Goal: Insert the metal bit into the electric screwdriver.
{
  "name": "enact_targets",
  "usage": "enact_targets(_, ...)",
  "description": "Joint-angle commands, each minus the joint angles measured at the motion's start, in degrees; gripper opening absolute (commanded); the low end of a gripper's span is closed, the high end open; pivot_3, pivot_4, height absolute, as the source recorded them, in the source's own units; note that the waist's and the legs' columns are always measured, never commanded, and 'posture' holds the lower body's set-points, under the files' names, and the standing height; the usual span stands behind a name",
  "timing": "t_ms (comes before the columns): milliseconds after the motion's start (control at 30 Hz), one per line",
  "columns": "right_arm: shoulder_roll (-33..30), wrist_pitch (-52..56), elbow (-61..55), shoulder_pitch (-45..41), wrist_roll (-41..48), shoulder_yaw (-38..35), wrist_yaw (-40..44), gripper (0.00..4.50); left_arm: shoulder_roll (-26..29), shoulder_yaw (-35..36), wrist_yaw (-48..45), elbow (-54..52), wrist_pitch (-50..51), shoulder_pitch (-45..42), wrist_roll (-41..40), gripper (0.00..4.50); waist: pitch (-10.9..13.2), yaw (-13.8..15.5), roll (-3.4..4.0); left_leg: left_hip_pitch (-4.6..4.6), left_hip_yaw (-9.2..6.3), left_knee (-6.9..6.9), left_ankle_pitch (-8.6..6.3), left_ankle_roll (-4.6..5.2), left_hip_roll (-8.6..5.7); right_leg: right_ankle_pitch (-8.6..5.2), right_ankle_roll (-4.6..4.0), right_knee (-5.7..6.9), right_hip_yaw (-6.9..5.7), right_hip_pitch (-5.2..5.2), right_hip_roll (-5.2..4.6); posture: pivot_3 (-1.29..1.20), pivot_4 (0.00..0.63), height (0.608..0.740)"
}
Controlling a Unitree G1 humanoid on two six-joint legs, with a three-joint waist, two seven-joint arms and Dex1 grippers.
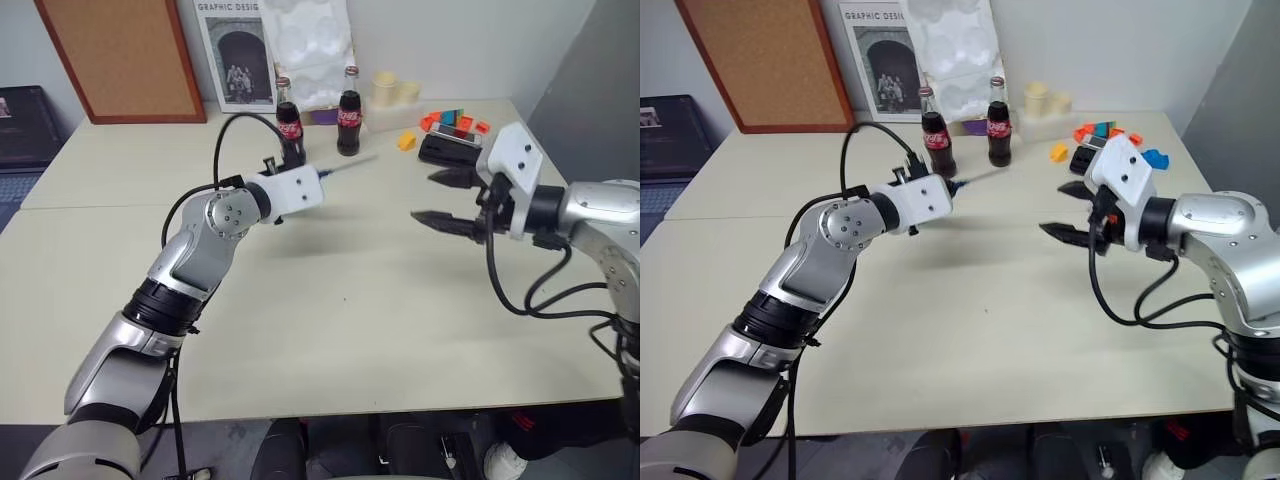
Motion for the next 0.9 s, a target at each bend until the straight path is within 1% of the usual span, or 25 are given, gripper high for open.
enact_targets(33,-2.1,-2.1,-3.0,2.3,-0.6,1.0,2.7,3.26,-0.9,-2.1,-4.8,6.8,-4.8,-6.3,2.8,1.66,0.0,0.1,-0.02,-0.07,-0.04,0.01,0.0,0.0,0.0,0.0,0.01,-0.04,-0.07,-0.02,0.0,0.0,0.15,0.74)
enact_targets(133,-2.7,-2.9,-2.4,3.5,-2.9,3.7,2.6,3.26,-4.5,-5.4,-8.8,14.4,-6.9,-8.5,4.1,1.66,0.0,0.1,-0.02,-0.24,-0.02,0.05,0.0,0.01,0.0,0.0,0.01,-0.03,-0.04,-0.14,0.0,0.0,0.15,0.74)
enact_targets(200,-2.7,-4.1,-1.4,3.3,-4.7,4.8,2.6,3.26,-6.7,-6.2,-11.1,18.0,-7.4,-9.2,4.1,1.66,0.0,0.1,-0.02,-0.26,-0.02,0.08,0.0,0.0,0.0,0.0,0.02,-0.04,-0.05,-0.15,-0.01,0.0,0.15,0.74)
enact_targets(300,-1.4,-4.6,-0.2,2.2,-4.5,4.3,2.4,3.26,-9.7,-6.3,-13.0,21.3,-7.2,-9.7,4.2,1.66,0.0,0.1,-0.02,-0.27,-0.03,0.1,0.0,0.0,-0.01,0.0,0.02,-0.02,-0.05,-0.15,-0.01,0.0,0.15,0.74)
enact_targets(467,0.7,-3.4,-0.7,1.5,0.0,1.0,3.0,3.26,-11.3,-6.0,-14.4,22.8,-6.8,-9.0,5.2,1.66,0.0,0.0,-0.01,-0.23,-0.04,0.11,0.0,0.01,-0.01,0.0,0.02,0.06,-0.04,-0.15,-0.01,0.0,0.15,0.74)
enact_targets(500,0.9,-3.2,-0.8,1.4,0.4,0.5,3.0,3.26,-11.6,-5.6,-14.7,22.9,-6.3,-8.7,4.9,2.21,0.0,0.1,-0.01,-0.23,-0.04,0.12,0.0,0.01,-0.01,0.0,0.02,0.07,-0.04,-0.15,-0.01,0.0,0.15,0.74)
enact_targets(567,1.0,-2.8,-0.9,1.3,0.9,0.1,3.0,3.26,-11.7,-5.3,-15.1,22.6,-6.1,-8.5,4.9,2.45,0.0,0.1,-0.01,-0.23,-0.04,0.13,0.0,0.01,-0.01,0.01,0.02,0.07,-0.03,-0.13,-0.01,0.0,0.15,0.74)
enact_targets(600,0.9,-2.8,-0.9,1.3,1.0,0.0,3.0,3.26,-11.7,-5.1,-15.6,22.1,-6.1,-8.3,4.8,2.75,0.0,0.1,-0.01,-0.23,-0.06,0.16,0.0,0.01,-0.01,0.02,0.03,0.08,-0.06,-0.11,-0.01,0.0,0.15,0.74)
enact_targets(700,0.7,-2.6,-0.7,1.2,1.5,-0.4,2.9,3.26,-11.8,-3.5,-17.3,19.7,-4.8,-7.7,3.6,3.4,0.0,0.1,-0.01,-0.19,-0.08,0.2,0.0,0.01,-0.01,0.02,0.04,0.12,-0.07,-0.07,-0.02,0.0,0.15,0.74)
enact_targets(767,0.4,-2.5,-0.8,1.3,1.7,-0.9,2.9,3.26,-12.1,-0.9,-18.6,16.8,-2.5,-6.8,1.2,3.69,0.0,0.1,-0.01,-0.16,-0.08,0.21,0.0,0.01,-0.01,0.02,0.04,0.17,-0.07,-0.06,-0.02,0.0,0.15,0.74)
enact_targets(833,0.4,-2.2,-0.9,1.3,2.0,-1.3,2.8,3.26,-11.7,1.5,-20.0,13.4,-0.3,-6.1,-1.1,4.13,0.0,0.1,-0.01,-0.13,-0.08,0.22,0.0,0.01,-0.01,0.02,0.04,0.23,-0.06,-0.06,-0.02,0.0,0.15,0.74)
enact_targets(867,0.3,-2.0,-1.1,1.4,2.2,-1.8,2.6,3.26,-11.0,3.6,-20.4,10.5,1.4,-5.5,-2.8,4.29,0.0,0.1,-0.01,-0.14,-0.08,0.23,0.0,0.01,-0.01,0.02,0.04,0.25,-0.07,-0.06,-0.02,0.0,0.15,0.74)
enact_targets(900,0.0,-1.9,-1.2,2.1,2.4,-3.1,2.1,3.26,-9.9,10.6,-20.2,5.2,7.5,-4.4,-8.1,4.44,0.0,0.1,-0.01,-0.14,-0.09,0.24,0.0,0.01,-0.01,0.02,0.04,0.27,-0.06,-0.06,-0.02,0.0,0.15,0.74)
